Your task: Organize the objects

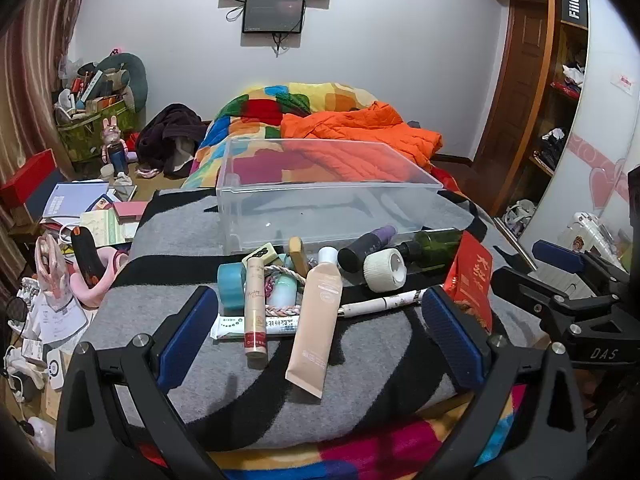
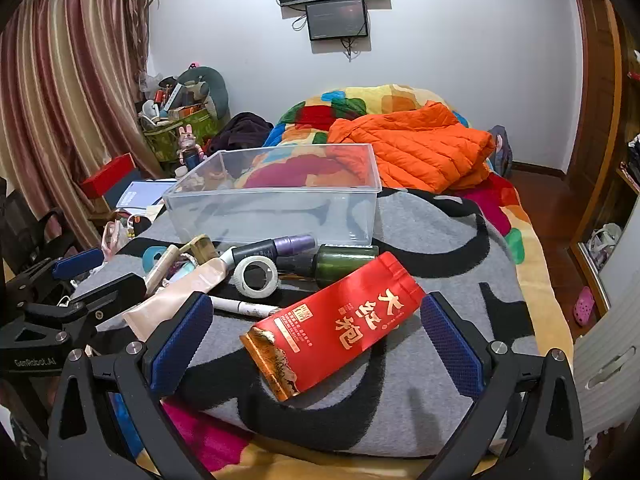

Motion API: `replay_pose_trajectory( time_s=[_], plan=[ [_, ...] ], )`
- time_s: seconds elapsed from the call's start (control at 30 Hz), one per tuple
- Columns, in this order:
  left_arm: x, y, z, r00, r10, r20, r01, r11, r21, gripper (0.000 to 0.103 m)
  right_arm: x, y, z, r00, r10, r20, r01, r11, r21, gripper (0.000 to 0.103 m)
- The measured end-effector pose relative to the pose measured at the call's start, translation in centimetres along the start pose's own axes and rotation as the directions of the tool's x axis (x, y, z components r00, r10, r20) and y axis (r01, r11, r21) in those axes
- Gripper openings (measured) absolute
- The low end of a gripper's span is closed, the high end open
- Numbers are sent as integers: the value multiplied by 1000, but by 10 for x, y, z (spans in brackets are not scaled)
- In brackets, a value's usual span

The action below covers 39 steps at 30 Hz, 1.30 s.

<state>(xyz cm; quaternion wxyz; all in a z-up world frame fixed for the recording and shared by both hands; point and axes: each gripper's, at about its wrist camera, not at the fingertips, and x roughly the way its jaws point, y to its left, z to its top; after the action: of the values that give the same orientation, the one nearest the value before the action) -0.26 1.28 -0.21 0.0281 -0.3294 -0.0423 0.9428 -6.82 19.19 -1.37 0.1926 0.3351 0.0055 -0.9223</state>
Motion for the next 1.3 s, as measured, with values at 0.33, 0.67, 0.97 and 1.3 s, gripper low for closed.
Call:
replay_pose_trajectory(
  time_s=[0.33,0.67,0.97,1.3],
  plan=[
    [-4,1,0,1000,-4,9,4,1000,-4,103,0,2,0,1000,-3,-1,3,1000,-6,103],
    [-8,2,0,1000,-7,15,7,1000,-13,103,-1,10,-1,1000,-6,4,6,1000,-21,103],
    [-6,3,0,1000,-10,4,10,1000,-21,103,0,12,-2,1000,-1,3,1,1000,-22,103],
    [-7,1,-1,1000,-8,9,9,1000,-14,103,0,13,-2,1000,-3,4,3,1000,-24,103]
  ],
)
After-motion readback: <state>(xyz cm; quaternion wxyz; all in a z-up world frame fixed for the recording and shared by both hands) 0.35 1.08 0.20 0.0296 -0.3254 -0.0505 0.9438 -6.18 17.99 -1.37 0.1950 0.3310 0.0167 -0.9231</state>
